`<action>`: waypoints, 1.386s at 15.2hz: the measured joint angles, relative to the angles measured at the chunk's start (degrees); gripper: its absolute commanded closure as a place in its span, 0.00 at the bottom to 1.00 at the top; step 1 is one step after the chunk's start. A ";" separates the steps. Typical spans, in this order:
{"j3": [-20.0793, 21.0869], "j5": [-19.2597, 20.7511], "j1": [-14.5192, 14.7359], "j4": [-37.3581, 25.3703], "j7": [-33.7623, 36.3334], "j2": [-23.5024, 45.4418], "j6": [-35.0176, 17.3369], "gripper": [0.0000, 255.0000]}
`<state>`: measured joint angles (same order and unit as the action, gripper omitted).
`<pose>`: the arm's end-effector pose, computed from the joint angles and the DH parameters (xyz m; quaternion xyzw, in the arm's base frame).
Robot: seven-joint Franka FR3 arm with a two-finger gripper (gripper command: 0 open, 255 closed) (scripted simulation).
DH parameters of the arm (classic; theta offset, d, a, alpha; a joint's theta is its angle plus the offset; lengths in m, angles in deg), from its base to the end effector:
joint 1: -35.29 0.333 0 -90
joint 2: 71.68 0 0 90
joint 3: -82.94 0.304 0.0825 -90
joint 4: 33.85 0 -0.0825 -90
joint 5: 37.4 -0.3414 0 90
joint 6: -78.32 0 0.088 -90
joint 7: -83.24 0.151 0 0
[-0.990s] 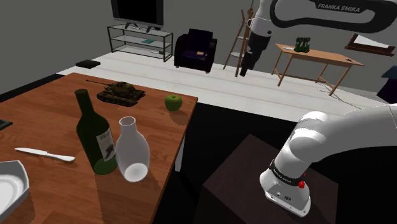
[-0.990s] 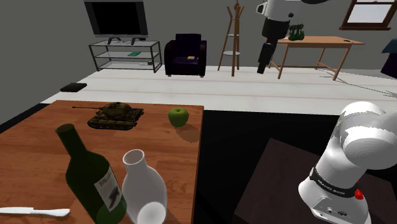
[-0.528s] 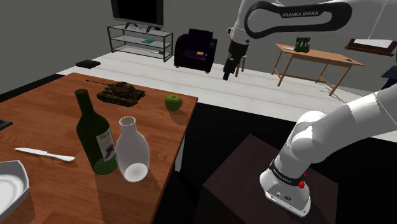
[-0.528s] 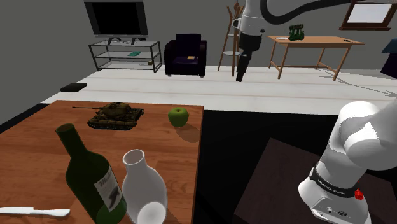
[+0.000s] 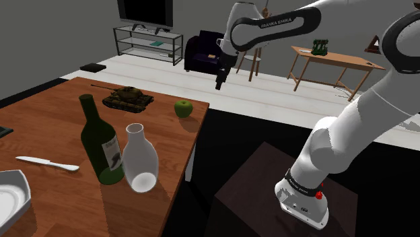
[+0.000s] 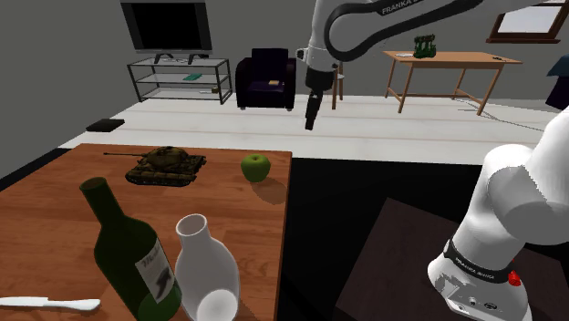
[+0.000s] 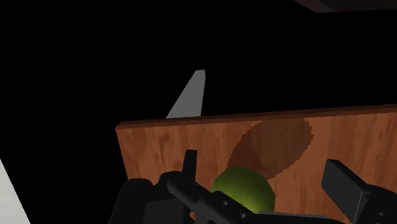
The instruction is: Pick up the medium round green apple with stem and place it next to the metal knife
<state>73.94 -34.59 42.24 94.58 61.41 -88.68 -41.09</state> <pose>0.4461 -0.0231 0.4608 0.9807 0.1835 0.0668 0.0132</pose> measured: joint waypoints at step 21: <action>1.87 -10.08 3.50 -19.07 -16.00 31.54 -13.14 0.00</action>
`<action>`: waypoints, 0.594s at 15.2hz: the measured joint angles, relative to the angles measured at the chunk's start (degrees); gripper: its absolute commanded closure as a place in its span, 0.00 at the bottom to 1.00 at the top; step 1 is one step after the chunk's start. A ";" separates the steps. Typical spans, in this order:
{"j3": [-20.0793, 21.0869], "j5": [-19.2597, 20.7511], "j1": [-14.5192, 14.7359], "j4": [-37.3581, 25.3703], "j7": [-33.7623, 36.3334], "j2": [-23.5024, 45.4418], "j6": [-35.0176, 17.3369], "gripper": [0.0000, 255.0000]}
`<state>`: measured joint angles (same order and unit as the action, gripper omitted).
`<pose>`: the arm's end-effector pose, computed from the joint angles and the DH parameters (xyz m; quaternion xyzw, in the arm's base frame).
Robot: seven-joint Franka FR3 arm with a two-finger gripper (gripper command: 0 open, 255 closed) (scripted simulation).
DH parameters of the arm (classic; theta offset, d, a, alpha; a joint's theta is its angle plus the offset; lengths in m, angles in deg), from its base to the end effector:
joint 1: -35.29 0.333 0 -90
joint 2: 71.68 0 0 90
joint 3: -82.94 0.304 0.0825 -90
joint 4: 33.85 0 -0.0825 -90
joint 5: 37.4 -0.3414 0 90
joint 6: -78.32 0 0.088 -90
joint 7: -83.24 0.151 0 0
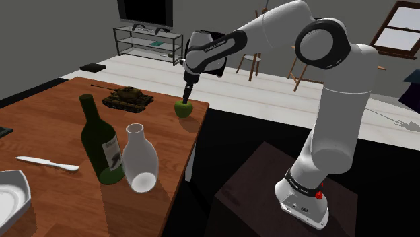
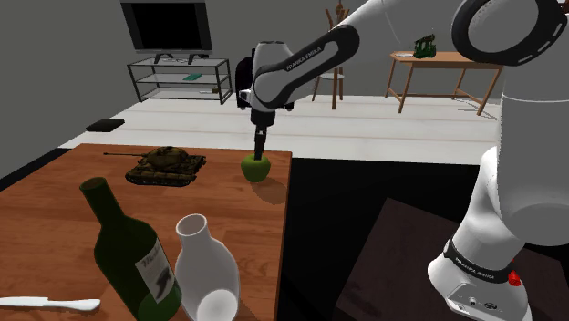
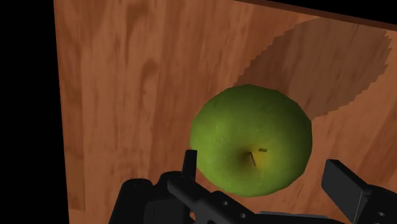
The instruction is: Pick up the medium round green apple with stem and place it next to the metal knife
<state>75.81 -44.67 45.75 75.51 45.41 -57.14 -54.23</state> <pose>0.5939 0.0440 0.3498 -0.9449 -0.3163 -0.0835 0.0102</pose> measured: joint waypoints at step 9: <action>0.13 -0.14 0.11 0.32 0.07 0.71 -1.06 1.00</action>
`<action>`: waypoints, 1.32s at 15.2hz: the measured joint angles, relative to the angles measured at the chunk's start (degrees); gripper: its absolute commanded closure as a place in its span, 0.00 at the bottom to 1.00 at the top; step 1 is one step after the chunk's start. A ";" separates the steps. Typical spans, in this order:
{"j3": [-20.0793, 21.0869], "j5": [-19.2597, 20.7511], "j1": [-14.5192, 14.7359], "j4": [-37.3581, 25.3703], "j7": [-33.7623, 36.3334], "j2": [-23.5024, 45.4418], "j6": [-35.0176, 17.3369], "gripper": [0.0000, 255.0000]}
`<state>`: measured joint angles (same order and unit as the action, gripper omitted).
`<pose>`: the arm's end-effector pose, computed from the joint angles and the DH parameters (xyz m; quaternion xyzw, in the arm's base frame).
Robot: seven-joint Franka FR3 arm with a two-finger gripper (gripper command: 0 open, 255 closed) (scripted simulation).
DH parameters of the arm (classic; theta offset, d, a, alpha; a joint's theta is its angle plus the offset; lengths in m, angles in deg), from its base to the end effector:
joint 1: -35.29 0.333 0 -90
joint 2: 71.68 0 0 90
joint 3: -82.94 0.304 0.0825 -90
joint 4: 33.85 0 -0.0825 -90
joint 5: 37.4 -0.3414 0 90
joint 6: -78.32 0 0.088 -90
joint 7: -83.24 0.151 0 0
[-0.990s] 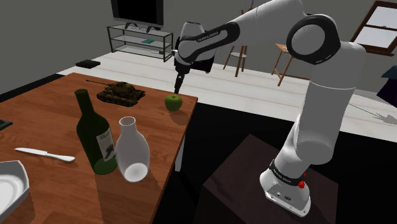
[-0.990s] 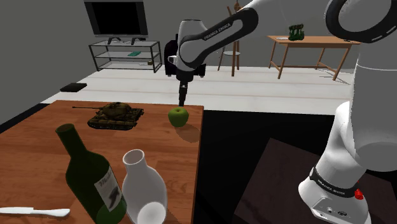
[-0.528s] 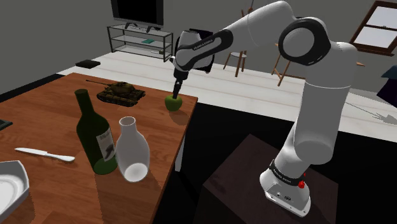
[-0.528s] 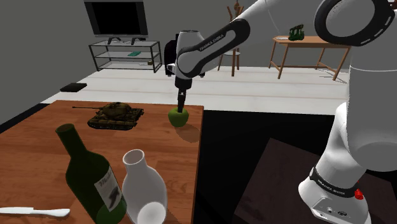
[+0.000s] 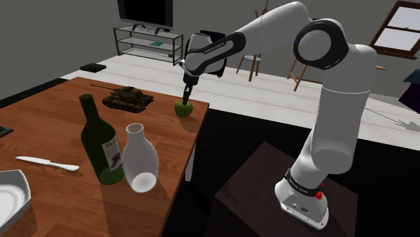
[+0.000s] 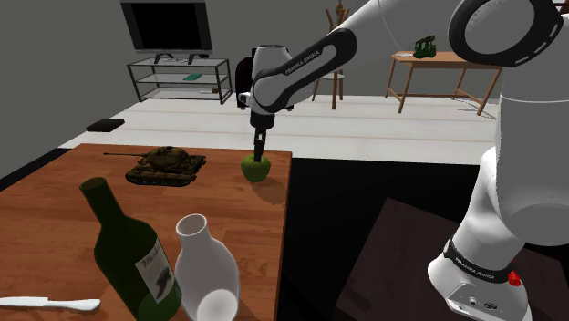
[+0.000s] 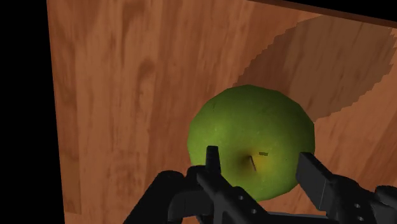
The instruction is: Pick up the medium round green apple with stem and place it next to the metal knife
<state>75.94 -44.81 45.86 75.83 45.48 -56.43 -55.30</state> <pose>0.5950 0.0462 0.3420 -0.9449 -0.3163 -0.0838 0.0101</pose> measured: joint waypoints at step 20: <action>-0.27 1.03 0.19 -3.68 1.05 -3.00 6.59 1.00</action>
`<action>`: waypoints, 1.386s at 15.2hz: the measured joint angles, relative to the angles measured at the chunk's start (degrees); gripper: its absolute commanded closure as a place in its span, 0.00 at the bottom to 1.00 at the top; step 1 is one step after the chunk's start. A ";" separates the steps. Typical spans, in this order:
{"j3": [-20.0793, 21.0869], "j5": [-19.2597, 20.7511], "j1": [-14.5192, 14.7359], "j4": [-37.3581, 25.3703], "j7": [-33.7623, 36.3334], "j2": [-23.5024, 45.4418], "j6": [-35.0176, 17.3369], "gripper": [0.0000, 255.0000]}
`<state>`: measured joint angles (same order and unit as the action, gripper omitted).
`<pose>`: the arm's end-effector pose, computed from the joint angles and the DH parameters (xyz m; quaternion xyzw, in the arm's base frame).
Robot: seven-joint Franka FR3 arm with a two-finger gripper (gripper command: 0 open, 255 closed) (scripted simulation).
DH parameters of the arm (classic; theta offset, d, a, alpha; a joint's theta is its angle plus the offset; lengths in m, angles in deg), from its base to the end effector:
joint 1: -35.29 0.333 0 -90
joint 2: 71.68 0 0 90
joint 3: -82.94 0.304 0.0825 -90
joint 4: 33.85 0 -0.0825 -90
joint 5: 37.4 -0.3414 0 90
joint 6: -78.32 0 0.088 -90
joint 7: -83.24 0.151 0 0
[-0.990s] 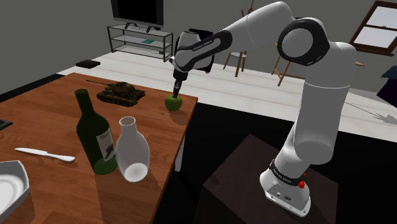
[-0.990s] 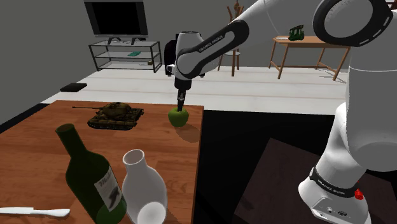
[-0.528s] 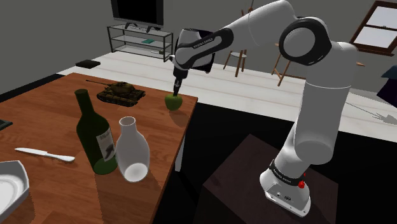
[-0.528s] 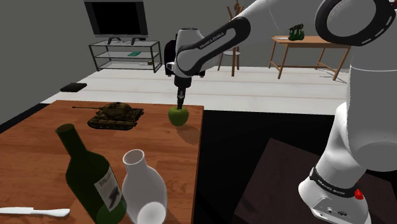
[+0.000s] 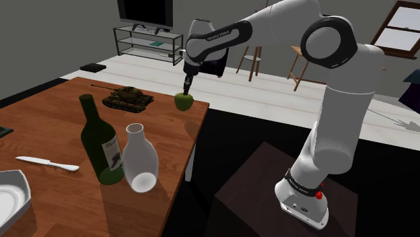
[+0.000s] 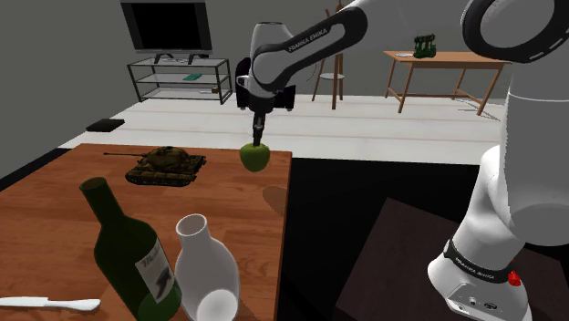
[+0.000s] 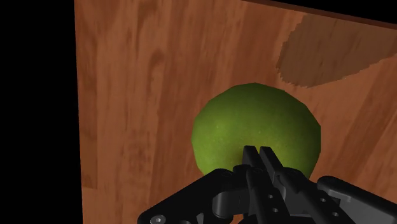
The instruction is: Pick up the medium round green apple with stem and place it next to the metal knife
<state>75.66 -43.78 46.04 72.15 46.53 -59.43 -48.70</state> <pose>0.5932 0.0467 0.3890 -0.9449 -0.3163 -0.0839 0.0100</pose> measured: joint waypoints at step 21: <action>-0.30 1.20 -0.04 -12.43 1.49 -3.07 15.42 1.00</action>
<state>75.36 -42.59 46.00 59.72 48.02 -62.50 -33.29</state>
